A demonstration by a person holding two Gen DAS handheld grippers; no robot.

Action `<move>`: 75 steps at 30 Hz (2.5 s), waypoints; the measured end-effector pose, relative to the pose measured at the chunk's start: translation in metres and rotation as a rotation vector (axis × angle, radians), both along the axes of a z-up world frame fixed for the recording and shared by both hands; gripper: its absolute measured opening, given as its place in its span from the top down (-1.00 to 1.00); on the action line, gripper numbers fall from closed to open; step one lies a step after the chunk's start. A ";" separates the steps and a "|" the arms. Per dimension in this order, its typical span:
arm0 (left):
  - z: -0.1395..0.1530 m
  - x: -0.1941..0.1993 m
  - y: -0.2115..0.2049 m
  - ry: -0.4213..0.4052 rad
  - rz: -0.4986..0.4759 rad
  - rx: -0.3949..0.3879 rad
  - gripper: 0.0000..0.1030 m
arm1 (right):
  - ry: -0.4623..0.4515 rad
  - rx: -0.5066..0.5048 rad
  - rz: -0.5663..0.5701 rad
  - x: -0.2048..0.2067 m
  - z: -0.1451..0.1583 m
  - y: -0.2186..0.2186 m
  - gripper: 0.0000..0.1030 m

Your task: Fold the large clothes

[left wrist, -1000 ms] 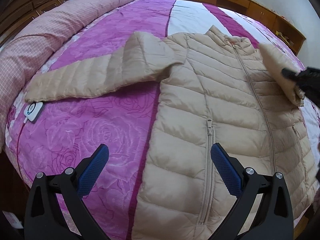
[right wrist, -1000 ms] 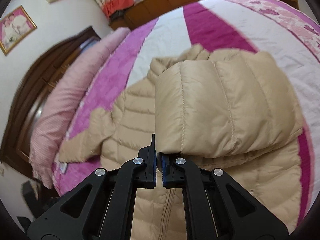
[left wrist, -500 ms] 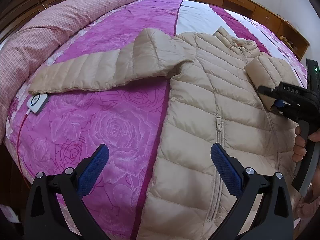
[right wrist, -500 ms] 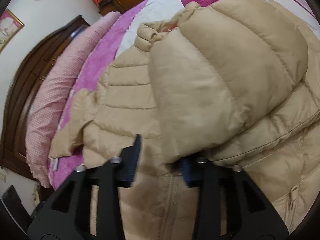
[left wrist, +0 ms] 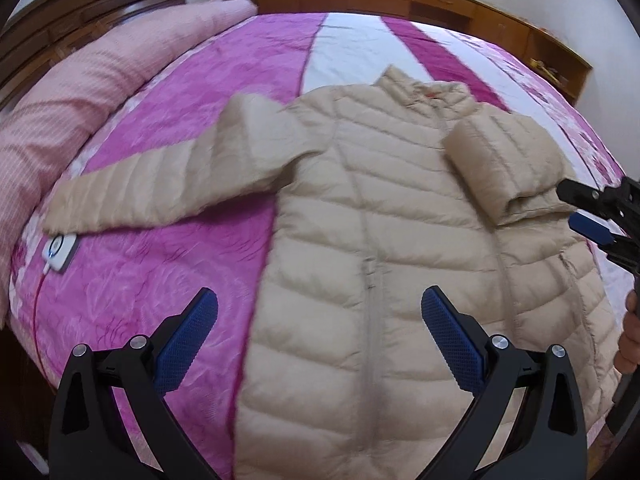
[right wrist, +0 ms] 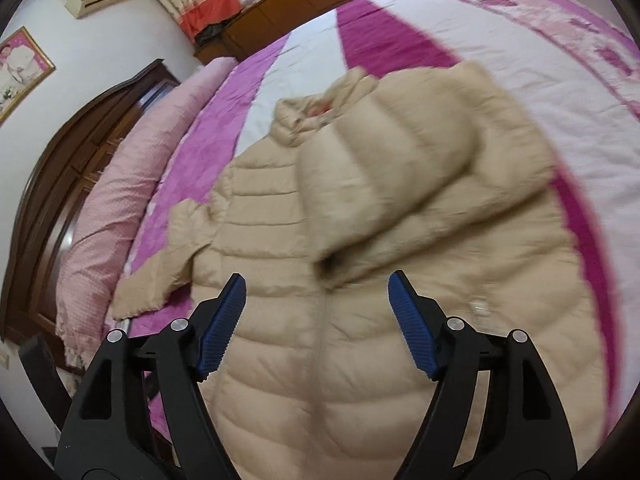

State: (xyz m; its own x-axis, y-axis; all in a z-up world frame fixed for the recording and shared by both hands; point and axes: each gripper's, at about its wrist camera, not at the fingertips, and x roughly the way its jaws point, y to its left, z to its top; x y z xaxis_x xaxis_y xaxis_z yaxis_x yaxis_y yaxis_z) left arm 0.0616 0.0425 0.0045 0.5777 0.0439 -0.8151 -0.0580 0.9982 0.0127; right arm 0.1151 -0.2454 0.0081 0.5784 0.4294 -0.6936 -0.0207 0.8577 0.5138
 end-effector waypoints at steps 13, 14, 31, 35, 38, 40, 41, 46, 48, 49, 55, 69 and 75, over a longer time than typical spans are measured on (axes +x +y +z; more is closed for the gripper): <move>0.007 0.037 -0.095 -0.019 -0.201 0.027 -0.90 | 0.006 -0.073 -0.177 -0.038 0.004 -0.087 -0.47; 0.008 0.039 -0.102 -0.019 -0.214 0.031 -0.90 | 0.010 -0.068 -0.187 -0.039 0.003 -0.092 -0.47; -0.004 0.094 -0.236 -0.144 -0.471 0.153 -0.84 | 0.067 -0.021 -0.317 -0.060 -0.030 -0.146 -0.47; -0.013 0.109 -0.263 -0.153 -0.503 0.192 -0.82 | 0.080 -0.009 -0.326 -0.064 -0.037 -0.150 -0.47; -0.020 0.115 -0.280 -0.183 -0.515 0.245 -0.82 | 0.087 0.001 -0.332 -0.068 -0.041 -0.153 -0.47; -0.026 0.120 -0.290 -0.192 -0.520 0.282 -0.79 | 0.093 0.007 -0.336 -0.070 -0.044 -0.156 -0.47; -0.030 0.122 -0.293 -0.193 -0.520 0.295 -0.76 | 0.094 0.009 -0.338 -0.071 -0.044 -0.157 -0.47; -0.038 0.128 -0.298 -0.194 -0.527 0.308 0.07 | 0.093 0.023 -0.340 -0.075 -0.045 -0.160 -0.47; -0.036 0.129 -0.293 -0.183 -0.535 0.269 0.48 | 0.092 0.022 -0.337 -0.075 -0.045 -0.160 -0.47; -0.031 0.130 -0.288 -0.181 -0.537 0.234 0.69 | 0.093 0.022 -0.336 -0.075 -0.045 -0.160 -0.47; 0.013 0.124 -0.249 -0.258 -0.504 0.138 0.79 | 0.073 0.030 -0.311 -0.072 -0.037 -0.151 -0.47; 0.055 0.112 -0.111 -0.294 -0.287 0.041 0.80 | 0.040 0.044 -0.205 -0.022 -0.013 -0.108 -0.47; 0.030 0.115 -0.046 -0.224 -0.151 -0.035 0.80 | 0.070 0.080 -0.197 0.015 -0.019 -0.099 -0.47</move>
State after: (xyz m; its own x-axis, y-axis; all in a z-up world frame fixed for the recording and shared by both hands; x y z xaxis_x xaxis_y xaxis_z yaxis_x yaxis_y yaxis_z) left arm 0.1764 -0.0032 0.0342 0.7414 -0.0825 -0.6660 0.0941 0.9954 -0.0185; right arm 0.1302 -0.3446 -0.0114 0.6081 0.3682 -0.7033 0.1817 0.7978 0.5748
